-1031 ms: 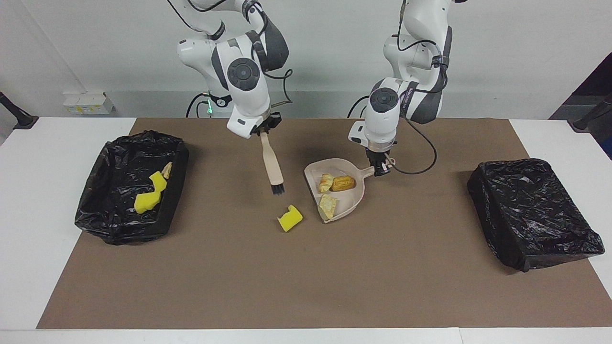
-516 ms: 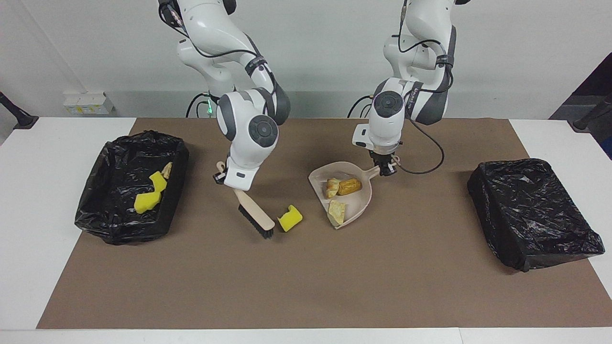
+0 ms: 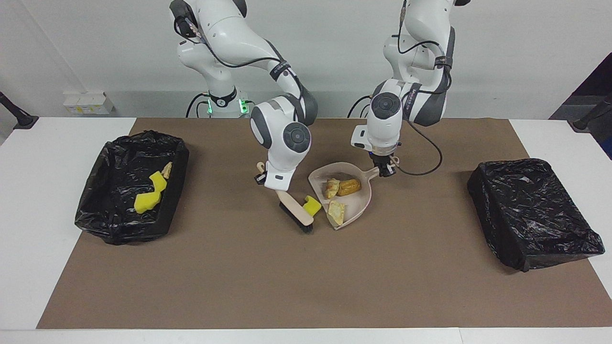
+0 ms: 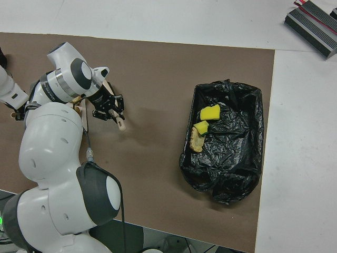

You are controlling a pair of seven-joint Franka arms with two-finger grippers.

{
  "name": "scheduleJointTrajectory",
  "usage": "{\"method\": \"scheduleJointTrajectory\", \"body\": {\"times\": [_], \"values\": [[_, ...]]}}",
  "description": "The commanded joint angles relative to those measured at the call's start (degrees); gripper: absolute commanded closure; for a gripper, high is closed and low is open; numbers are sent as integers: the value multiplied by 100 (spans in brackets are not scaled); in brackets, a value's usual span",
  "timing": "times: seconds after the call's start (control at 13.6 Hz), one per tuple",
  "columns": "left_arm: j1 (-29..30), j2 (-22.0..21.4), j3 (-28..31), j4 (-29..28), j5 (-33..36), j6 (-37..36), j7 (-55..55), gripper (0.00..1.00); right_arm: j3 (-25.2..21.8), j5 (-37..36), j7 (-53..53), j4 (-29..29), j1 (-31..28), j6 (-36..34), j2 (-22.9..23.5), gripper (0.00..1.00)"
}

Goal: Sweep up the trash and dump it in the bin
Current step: 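Sweep the sponge and crumbs into the dustpan with the right gripper's brush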

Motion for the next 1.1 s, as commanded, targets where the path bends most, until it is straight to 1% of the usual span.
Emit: {"method": "scheduleJointTrajectory", "body": {"times": [0.0,0.07,0.15,0.29,0.44,0.59,0.74,0.81,0.96,1.03], "values": [[-169,33,4,-168,64,315,-116,100,33,1005,95,-722,2,717,-366,100],[-195,42,4,-178,20,430,-194,100,33,1236,113,-942,29,972,-479,100],[-204,33,4,-178,20,439,-343,100,33,1307,226,-1040,90,1035,-515,100],[-204,42,4,-178,29,527,-345,100,33,1317,297,-1041,161,984,-586,100],[-204,59,4,-178,29,711,-275,100,33,1317,289,-1006,91,808,-752,100],[-187,77,4,-178,29,904,-55,100,24,1326,289,-944,-6,283,-1024,100],[-134,156,4,-186,11,1211,155,100,24,1326,323,-944,-138,-87,-1314,100],[-99,182,4,-186,-32,1335,435,100,7,1334,332,-935,-199,-245,-1463,100],[59,217,4,-178,-584,1520,823,100,7,1326,376,-918,-375,-580,-1675,100],[86,235,4,-178,-752,1581,972,100,-2,1326,376,-918,-393,-694,-1745,100]]}}
